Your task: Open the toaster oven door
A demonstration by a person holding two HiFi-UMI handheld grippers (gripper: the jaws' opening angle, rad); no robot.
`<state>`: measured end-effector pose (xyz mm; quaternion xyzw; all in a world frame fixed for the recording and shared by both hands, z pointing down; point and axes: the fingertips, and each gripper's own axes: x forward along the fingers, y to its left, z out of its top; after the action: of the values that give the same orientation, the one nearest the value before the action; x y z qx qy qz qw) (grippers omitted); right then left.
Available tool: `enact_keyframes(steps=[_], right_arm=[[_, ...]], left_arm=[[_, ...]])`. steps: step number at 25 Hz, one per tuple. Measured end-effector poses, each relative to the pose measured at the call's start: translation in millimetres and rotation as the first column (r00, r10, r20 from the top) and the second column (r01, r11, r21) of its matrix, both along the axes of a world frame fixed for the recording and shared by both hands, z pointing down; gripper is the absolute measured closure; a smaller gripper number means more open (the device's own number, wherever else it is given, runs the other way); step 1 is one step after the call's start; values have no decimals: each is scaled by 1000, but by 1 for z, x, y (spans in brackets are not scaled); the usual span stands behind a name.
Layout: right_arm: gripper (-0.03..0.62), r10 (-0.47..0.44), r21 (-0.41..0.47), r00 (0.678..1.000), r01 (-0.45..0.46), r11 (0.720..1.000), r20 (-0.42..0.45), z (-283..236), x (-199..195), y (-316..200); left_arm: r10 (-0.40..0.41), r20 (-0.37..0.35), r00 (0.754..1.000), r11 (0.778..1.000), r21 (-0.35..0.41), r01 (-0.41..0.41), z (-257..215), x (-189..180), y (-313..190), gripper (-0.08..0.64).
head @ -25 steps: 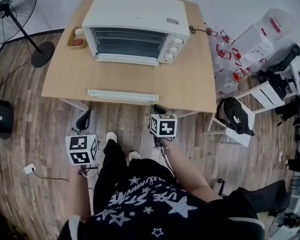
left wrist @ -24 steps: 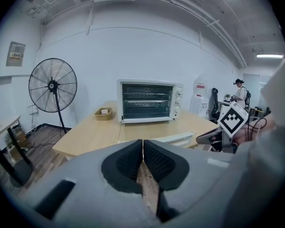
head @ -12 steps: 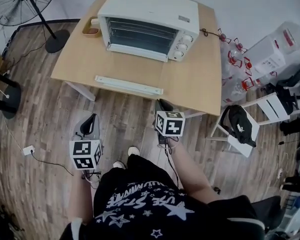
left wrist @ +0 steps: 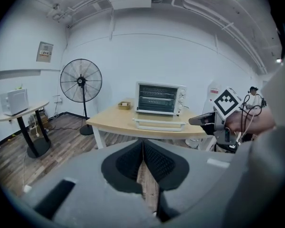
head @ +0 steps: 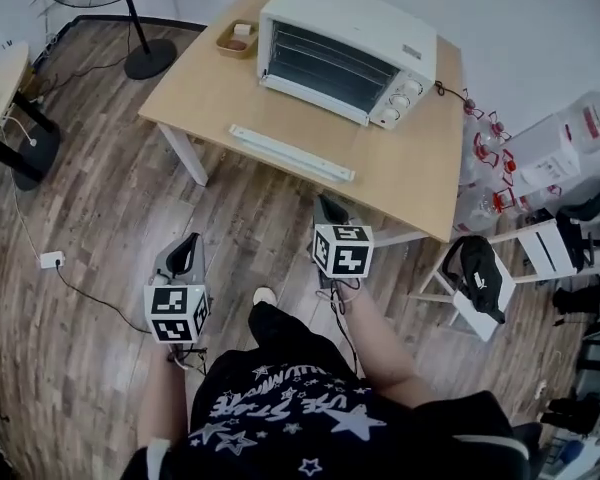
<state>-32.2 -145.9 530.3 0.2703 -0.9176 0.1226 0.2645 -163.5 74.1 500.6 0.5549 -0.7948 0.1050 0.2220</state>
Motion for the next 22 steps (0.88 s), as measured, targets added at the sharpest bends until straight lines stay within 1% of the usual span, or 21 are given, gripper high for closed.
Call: enact_keyframes(steps=[3,8,13,22], right_arm=[[589,-43,29,999,43,999,-18,-6,2,28],[589,-80,51,997,80,995,-6,-14,16,68],[589,-99,57,995,99,993,9,-17,39,110],[589,-155,86,987,151,985,35,-27,88,190]], left_arm=[[-22,-3,1000,1000,10,22,-1,10,30,538],[-50,5,999,998,31,50,-2,31,71,538],[-68,10,998,997,41,68,-1,59,117,538],[-105,32,994,992,69,102,-9,120,196,538]])
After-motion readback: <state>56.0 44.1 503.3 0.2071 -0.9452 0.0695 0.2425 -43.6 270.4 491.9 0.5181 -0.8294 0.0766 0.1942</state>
